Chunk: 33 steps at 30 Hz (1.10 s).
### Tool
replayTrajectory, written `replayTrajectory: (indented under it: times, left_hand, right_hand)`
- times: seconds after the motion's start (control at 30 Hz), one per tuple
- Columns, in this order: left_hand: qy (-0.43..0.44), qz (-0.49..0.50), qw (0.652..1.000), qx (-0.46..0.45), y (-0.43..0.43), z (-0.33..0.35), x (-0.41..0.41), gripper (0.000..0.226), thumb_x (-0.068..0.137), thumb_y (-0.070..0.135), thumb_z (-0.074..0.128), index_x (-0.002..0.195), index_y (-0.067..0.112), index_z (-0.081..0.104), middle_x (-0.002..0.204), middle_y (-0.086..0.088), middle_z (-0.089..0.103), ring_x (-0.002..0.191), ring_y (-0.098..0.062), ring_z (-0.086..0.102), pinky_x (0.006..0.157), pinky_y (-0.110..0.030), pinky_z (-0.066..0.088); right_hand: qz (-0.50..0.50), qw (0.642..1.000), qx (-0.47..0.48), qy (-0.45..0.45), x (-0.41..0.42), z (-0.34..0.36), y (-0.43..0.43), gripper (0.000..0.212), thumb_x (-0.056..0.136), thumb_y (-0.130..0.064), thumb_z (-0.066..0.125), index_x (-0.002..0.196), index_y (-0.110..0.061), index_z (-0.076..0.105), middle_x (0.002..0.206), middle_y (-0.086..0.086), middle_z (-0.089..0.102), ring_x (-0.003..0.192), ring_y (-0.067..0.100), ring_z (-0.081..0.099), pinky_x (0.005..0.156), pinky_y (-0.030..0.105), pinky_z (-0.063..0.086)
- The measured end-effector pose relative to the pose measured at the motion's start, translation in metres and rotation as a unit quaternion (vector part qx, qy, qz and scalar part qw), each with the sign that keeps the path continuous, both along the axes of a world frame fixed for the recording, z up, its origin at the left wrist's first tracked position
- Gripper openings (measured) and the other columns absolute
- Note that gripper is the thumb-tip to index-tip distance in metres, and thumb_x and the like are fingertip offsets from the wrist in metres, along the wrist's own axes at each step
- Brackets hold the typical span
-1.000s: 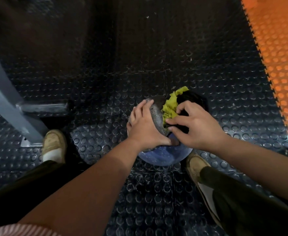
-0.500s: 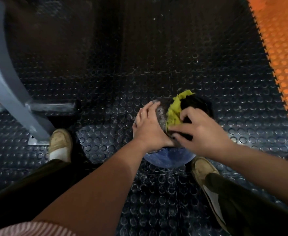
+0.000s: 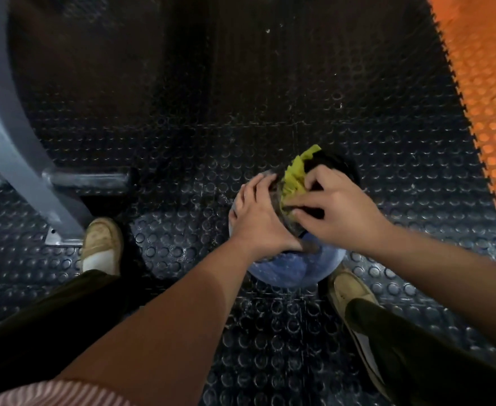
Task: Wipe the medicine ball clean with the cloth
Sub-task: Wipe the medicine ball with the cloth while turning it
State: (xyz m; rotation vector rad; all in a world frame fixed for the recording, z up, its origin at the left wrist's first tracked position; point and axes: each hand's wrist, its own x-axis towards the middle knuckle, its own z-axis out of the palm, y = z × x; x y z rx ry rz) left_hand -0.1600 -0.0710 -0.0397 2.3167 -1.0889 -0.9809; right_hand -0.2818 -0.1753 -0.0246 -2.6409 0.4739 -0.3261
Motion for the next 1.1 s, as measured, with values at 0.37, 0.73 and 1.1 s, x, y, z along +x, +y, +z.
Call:
replayTrajectory:
  times: [0.37,0.73,1.1]
  left_hand:
    - [-0.006,-0.015,1.000,0.020,0.002,0.000,-0.003,0.142,0.047,0.059,0.088,0.152,0.027,-0.002,0.155,0.016,-0.007,0.146,-0.016,-0.010,0.120,-0.051,0.009]
    - [-0.001,-0.022,1.000,-0.012,0.000,-0.004,0.008,0.131,0.052,0.045,0.091,0.151,0.033,0.007,0.154,0.011,0.004,0.145,-0.021,0.001,0.118,-0.053,0.014]
    - [-0.003,-0.042,0.999,0.013,-0.005,0.001,0.007,0.140,0.046,0.056,0.091,0.151,0.033,0.002,0.154,0.017,-0.006,0.146,-0.019,-0.005,0.119,-0.053,0.012]
  right_hand:
    - [-0.001,0.999,-0.048,-0.024,0.015,0.002,0.001,0.028,0.083,-0.033,0.053,0.087,-0.017,0.077,0.088,0.012,0.053,0.074,0.034,0.051,0.059,0.035,0.048]
    - [0.065,0.998,0.007,0.001,-0.019,-0.004,0.010,0.033,0.083,-0.035,0.050,0.093,-0.020,0.077,0.093,0.007,0.051,0.080,0.026,0.048,0.061,0.039,0.049]
    - [0.016,0.999,-0.013,-0.031,-0.025,-0.009,-0.014,0.032,0.084,-0.033,0.052,0.093,-0.014,0.077,0.090,0.011,0.052,0.075,0.029,0.050,0.064,0.035,0.047]
